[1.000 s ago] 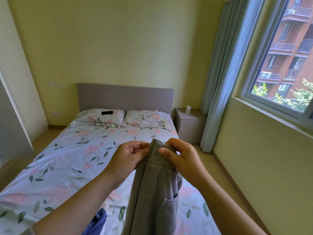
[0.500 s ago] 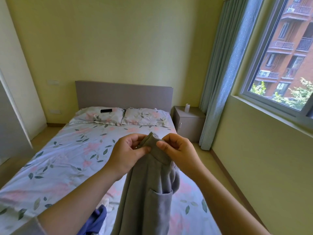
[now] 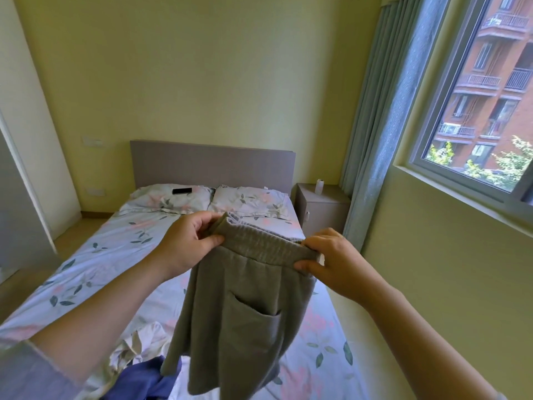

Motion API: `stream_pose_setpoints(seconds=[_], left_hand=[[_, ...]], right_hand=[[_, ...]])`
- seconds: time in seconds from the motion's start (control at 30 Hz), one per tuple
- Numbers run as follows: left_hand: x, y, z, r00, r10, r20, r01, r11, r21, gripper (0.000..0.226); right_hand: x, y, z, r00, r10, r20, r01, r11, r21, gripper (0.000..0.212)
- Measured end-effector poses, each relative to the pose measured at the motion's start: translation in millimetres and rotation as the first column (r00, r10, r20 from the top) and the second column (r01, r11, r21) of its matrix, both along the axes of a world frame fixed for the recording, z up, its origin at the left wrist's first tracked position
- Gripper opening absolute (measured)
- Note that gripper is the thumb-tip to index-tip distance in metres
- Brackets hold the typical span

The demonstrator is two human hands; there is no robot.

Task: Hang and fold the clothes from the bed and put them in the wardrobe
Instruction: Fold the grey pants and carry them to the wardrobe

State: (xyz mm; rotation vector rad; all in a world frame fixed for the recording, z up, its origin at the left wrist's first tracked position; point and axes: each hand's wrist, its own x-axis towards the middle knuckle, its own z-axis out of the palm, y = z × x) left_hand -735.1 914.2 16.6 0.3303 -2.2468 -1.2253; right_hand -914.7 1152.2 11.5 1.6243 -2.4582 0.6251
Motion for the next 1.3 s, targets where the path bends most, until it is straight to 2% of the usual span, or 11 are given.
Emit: stream_pose_setpoints(seconds=[0.1, 0.17, 0.23, 0.33, 0.53, 0.67, 0.8, 0.97, 1.07, 1.2, 1.3], left_hand=[[2.8, 0.6, 0.5, 0.999, -0.047, 0.011, 0.046, 0.993, 0.11, 0.036], [3.0, 3.0, 1.0, 0.994, -0.108, 0.002, 0.105, 0.969, 0.223, 0.042], [2.4, 4.1, 0.1, 0.992, -0.122, 0.002, 0.118, 0.962, 0.248, 0.046], [1.1, 3.2, -0.7, 0.995, -0.091, 0.032, 0.082, 0.972, 0.22, 0.039], [3.4, -10.4, 4.6, 0.967, -0.032, 0.254, 0.008, 0.995, 0.097, 0.027], [5.1, -9.1, 17.4, 0.898, -0.098, 0.43, 0.06, 0.993, 0.102, 0.056], [-9.5, 17.6, 26.0, 0.838, -0.101, 0.536, 0.176, 0.98, -0.089, 0.085], [-23.0, 36.8, 24.7, 0.9, -0.19, 0.391, 0.277, 0.944, -0.178, 0.029], [-25.2, 32.5, 26.6, 0.9, -0.184, 0.395, 0.264, 0.951, -0.159, 0.027], [-30.3, 25.5, 30.5, 0.903, -0.183, 0.389, 0.269, 0.946, -0.179, 0.033], [-32.2, 15.4, 31.8, 0.913, -0.164, 0.373, 0.258, 0.942, -0.217, 0.029]], right_hand=[[-4.9, -2.1, 4.7, 0.999, -0.027, 0.025, 0.028, 0.999, -0.045, 0.026], [-9.0, -1.8, 9.2, 0.981, -0.072, 0.182, 0.077, 0.997, -0.024, 0.022], [-11.1, -0.9, 11.3, 0.924, -0.097, 0.369, 0.111, 0.994, -0.015, 0.03], [-11.9, -0.6, 11.7, 0.86, -0.028, 0.509, 0.117, 0.983, -0.144, 0.037], [-0.7, -3.5, 27.4, 0.838, 0.084, 0.539, 0.068, 0.964, -0.256, 0.039], [15.6, -12.5, 33.3, 0.909, 0.083, 0.408, 0.009, 0.976, -0.22, 0.044], [35.1, -31.5, 38.9, 0.904, 0.16, 0.396, -0.079, 0.974, -0.215, 0.048], [47.5, -42.8, 45.2, 0.909, 0.176, 0.378, -0.08, 0.964, -0.255, 0.051], [44.9, -40.8, 42.9, 0.884, 0.192, 0.426, -0.064, 0.953, -0.297, 0.052], [28.5, -29.8, 23.2, 0.763, 0.207, 0.613, 0.018, 0.94, -0.34, 0.043], [10.2, -13.7, -12.2, 0.741, 0.044, 0.671, 0.179, 0.949, -0.259, 0.028]])
